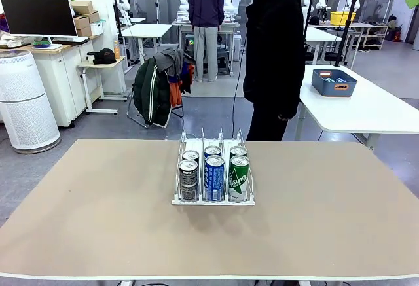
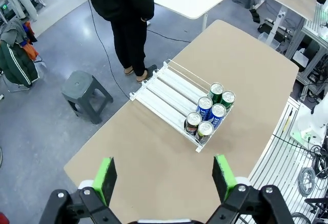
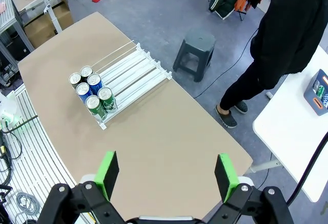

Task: Fill the beverage cans into the dispenser.
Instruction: Pick up the Pepsi coke handed by the human.

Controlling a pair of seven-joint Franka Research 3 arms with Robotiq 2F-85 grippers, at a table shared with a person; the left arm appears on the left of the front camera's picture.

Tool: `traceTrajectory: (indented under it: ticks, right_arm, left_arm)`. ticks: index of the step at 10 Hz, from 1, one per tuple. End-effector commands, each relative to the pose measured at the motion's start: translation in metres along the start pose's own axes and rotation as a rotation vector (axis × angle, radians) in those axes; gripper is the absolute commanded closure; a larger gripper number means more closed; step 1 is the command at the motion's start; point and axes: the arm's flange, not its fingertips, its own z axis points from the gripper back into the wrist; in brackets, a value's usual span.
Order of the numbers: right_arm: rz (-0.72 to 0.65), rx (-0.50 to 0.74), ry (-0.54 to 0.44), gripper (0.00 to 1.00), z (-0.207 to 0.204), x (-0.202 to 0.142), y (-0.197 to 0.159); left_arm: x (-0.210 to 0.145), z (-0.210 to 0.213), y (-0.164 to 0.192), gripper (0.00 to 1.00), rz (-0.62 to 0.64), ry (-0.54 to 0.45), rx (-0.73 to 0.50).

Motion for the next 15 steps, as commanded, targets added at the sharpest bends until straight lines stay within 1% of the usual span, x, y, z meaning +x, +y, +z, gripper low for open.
traceTrajectory:
  ticks: [1, 15]
  right_arm:
    - [0.002, 0.007, -0.010, 0.00, -0.0008, -0.0004, 0.0011]
    - [0.002, 0.007, -0.010, 0.00, -0.0008, -0.0004, 0.0011]
  left_arm:
    - [-0.0009, 0.0009, -0.0005, 0.00, 0.001, -0.006, 0.004]
    - [-0.0009, 0.0009, -0.0005, 0.00, 0.001, -0.006, 0.004]
